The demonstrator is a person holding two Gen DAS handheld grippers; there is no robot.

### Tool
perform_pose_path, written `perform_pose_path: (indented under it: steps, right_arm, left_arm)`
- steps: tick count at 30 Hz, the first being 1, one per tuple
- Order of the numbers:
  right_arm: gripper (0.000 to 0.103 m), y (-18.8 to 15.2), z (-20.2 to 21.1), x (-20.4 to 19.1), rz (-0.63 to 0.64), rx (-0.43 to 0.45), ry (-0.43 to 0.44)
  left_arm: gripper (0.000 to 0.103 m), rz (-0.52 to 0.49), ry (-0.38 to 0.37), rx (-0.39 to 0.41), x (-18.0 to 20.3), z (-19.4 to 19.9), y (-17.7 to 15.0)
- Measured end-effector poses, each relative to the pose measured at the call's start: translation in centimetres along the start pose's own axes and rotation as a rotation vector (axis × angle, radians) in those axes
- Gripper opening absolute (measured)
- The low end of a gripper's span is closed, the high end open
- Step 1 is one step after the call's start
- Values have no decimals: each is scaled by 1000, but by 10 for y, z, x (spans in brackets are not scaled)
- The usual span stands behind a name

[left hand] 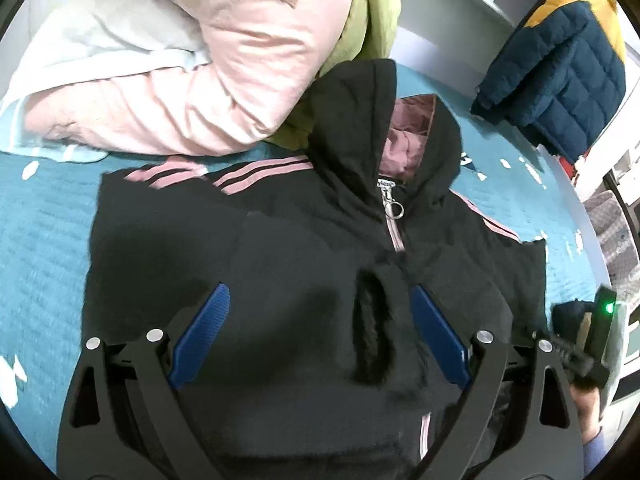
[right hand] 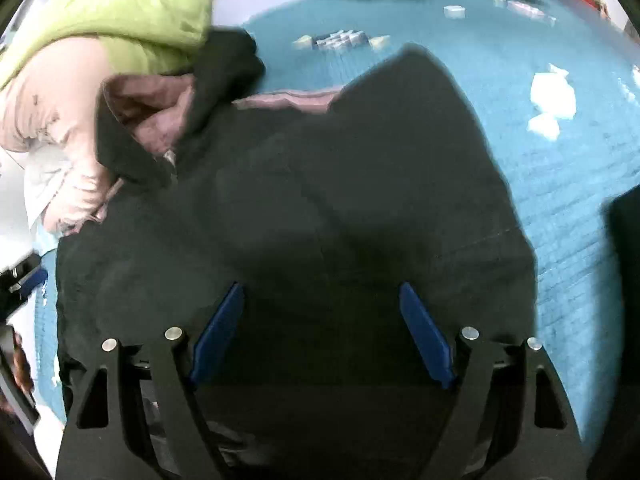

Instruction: Fold large clothes

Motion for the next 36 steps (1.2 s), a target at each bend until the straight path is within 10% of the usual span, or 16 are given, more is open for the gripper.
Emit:
perform_pose_path:
  steps: [7, 16, 28, 32, 36]
  right_arm:
    - [78, 73, 51, -41, 91, 190, 64]
    - [80, 217, -23, -50, 48, 216, 57]
    - [82, 264, -138, -49, -63, -28, 88]
    - [15, 262, -127, -51, -26, 63, 148]
    - [10, 254, -94, -61, 68, 158, 165]
  left_arm:
    - [92, -57, -37, 35, 40, -30, 57]
    - [92, -191, 108, 40, 96, -98, 125]
    - [92, -190, 178, 13, 81, -152, 155]
    - [68, -189, 130, 44, 80, -143, 159]
    - [25, -153, 65, 48, 70, -123, 160]
Point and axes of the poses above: each gripper's, at about its wrist camera, not at the fingertips, and z roughly against the way its jaws point, x to its right, y to its top, the point moved 6 cm from there along -z, roughly the way its jaws point, and after that the axes turned 13 degrees about z, right-handed, at the moved point
